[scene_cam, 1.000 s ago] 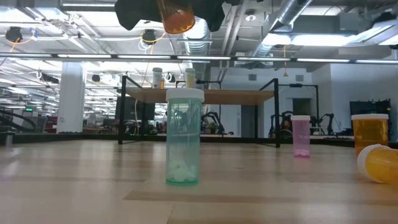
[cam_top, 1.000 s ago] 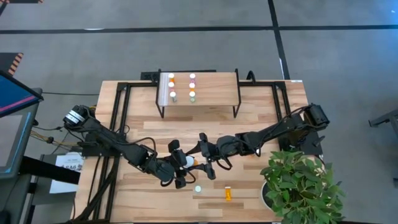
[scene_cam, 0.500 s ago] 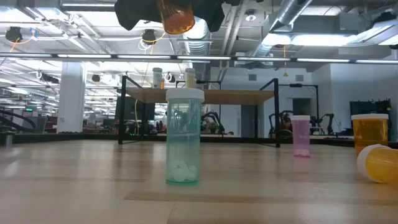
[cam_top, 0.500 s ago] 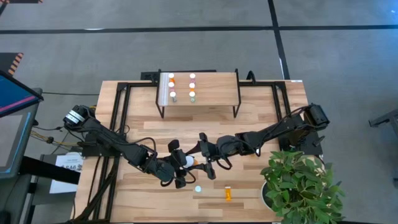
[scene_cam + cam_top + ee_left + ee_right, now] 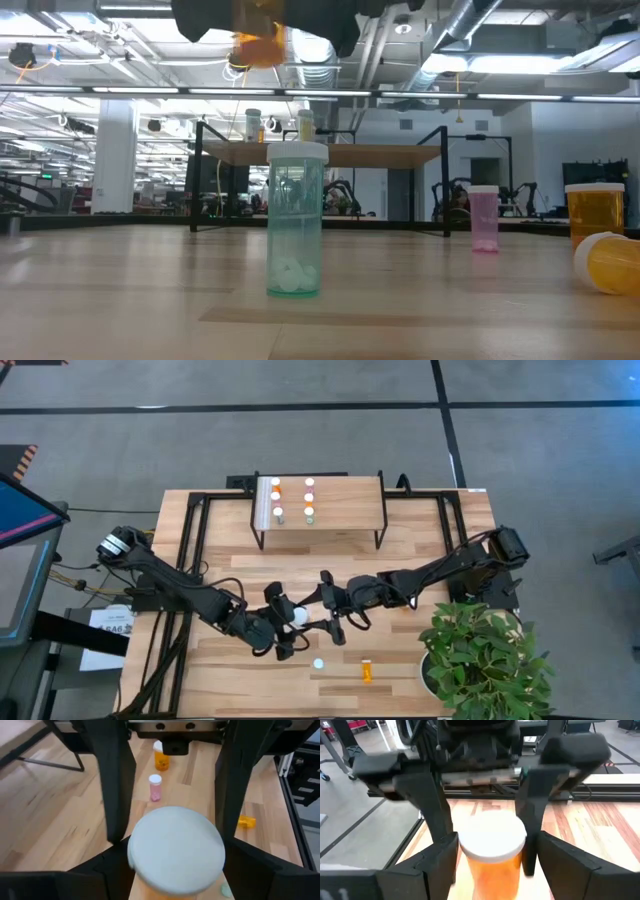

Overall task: Pick and place medicine bottles onto shelf by color
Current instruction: Put the bottom large orange pill bottle on the shelf

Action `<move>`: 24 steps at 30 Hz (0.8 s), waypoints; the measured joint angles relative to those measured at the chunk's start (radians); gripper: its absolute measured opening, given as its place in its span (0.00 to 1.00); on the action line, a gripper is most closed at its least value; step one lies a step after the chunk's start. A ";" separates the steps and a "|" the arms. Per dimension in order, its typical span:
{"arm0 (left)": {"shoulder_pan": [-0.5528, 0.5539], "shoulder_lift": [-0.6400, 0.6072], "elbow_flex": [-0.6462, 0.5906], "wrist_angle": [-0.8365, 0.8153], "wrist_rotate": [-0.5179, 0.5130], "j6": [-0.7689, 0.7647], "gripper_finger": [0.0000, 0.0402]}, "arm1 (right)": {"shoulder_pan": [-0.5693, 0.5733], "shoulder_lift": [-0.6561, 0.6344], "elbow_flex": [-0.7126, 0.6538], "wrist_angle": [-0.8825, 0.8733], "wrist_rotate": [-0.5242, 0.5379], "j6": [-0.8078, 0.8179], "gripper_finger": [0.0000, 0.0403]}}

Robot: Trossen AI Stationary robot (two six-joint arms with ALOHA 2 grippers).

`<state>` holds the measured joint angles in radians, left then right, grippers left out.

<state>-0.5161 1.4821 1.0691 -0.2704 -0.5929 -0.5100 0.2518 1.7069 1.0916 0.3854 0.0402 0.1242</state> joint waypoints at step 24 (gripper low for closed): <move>-0.030 -0.010 0.000 -0.064 -0.022 -0.031 0.39 | -0.012 -0.086 -0.001 -0.171 -0.014 -0.021 0.70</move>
<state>-0.5463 1.4723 1.0694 -0.3347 -0.6151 -0.5414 0.2395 1.6206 1.0910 0.2141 0.0259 0.1031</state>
